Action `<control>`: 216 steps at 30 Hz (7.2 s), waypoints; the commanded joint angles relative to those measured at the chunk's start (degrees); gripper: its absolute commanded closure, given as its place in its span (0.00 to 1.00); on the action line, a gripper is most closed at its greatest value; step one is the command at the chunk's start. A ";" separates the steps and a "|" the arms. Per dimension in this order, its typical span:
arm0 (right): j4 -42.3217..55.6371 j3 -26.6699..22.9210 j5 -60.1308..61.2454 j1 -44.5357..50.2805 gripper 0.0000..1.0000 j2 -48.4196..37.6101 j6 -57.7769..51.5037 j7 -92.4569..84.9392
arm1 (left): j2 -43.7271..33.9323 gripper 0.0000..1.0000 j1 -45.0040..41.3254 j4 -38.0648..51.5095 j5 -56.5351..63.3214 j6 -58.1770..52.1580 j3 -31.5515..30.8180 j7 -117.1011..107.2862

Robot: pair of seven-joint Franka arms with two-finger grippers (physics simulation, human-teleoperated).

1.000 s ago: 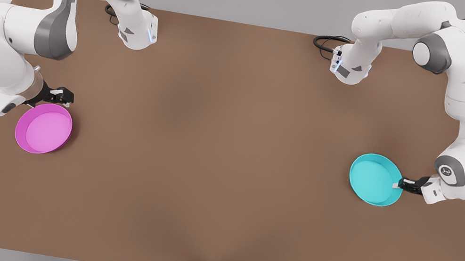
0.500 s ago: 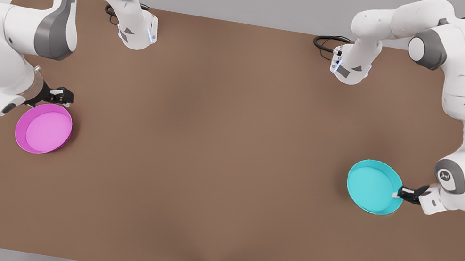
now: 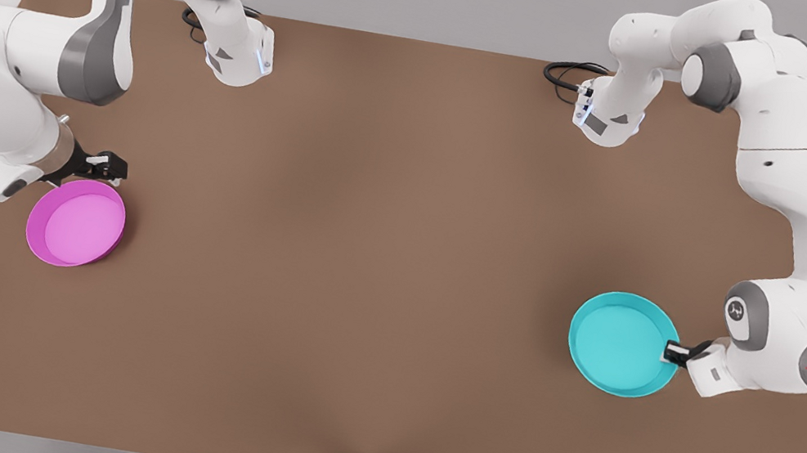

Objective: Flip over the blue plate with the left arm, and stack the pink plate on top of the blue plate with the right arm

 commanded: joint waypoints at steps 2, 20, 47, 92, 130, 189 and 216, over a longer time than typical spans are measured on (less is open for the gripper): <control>-0.01 0.00 0.00 0.04 0.00 0.00 0.08 0.00 | 0.00 0.79 -0.82 1.06 1.33 -0.17 -0.04 -2.76; -0.89 -19.77 15.20 -7.69 0.00 13.53 5.09 -22.41 | -4.66 0.79 -23.41 5.10 27.96 -1.14 0.57 -32.12; -9.77 -18.81 34.37 -26.24 0.00 30.49 26.44 -31.47 | -0.62 0.79 -66.30 -3.42 74.46 -6.76 10.85 -75.37; -10.21 -18.81 35.68 -24.84 0.46 31.37 25.57 -31.82 | -11.33 0.00 -6.02 19.35 10.38 -32.26 -13.21 -29.67; -10.21 -18.81 35.51 -24.84 0.73 32.52 27.32 -32.26 | -21.53 0.00 -4.07 6.68 15.84 -21.53 -11.47 -26.76; -9.85 -19.42 42.98 12.60 0.75 25.04 15.99 -23.99 | -21.36 0.00 -4.07 6.60 17.16 -19.86 -11.47 -27.20; -9.06 -20.92 56.69 34.31 0.75 25.48 24.25 -9.76 | -20.74 0.00 -3.81 6.51 17.51 -19.07 -11.38 -27.47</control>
